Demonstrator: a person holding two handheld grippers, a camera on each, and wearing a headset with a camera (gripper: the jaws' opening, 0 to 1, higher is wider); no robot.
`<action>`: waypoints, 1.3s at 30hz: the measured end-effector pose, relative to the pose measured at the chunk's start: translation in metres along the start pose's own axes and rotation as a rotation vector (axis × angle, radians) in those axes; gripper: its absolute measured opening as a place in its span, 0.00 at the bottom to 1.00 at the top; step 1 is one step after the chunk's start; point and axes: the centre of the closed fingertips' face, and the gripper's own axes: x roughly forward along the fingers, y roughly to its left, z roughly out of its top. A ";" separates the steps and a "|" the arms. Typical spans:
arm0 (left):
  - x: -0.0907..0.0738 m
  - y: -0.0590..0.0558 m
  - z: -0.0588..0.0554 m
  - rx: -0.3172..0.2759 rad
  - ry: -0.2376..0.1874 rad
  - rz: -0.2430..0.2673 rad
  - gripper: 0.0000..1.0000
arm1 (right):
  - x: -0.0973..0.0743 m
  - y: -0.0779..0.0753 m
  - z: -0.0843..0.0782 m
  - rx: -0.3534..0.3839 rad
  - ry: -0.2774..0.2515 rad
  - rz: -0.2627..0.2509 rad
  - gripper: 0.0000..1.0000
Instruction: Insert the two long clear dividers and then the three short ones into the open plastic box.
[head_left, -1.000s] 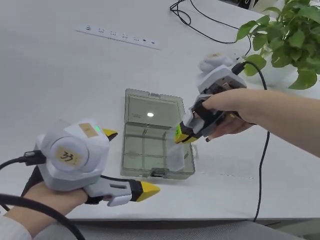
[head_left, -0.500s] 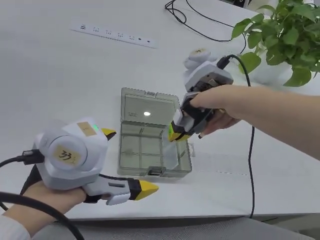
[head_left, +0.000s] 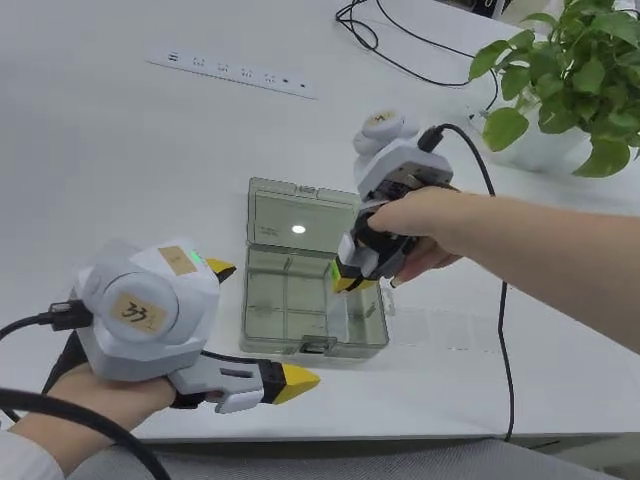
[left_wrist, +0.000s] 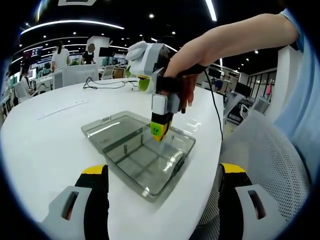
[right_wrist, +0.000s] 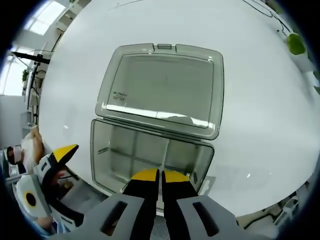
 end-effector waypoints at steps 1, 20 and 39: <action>0.000 0.000 0.000 0.000 0.002 0.000 0.93 | 0.000 0.000 0.000 -0.001 -0.001 0.000 0.03; -0.001 -0.002 -0.002 0.005 0.012 -0.003 0.93 | 0.001 0.010 0.003 -0.051 -0.045 0.067 0.23; -0.003 -0.002 -0.004 0.005 0.019 0.004 0.93 | -0.003 0.021 0.017 -0.154 -0.174 0.135 0.80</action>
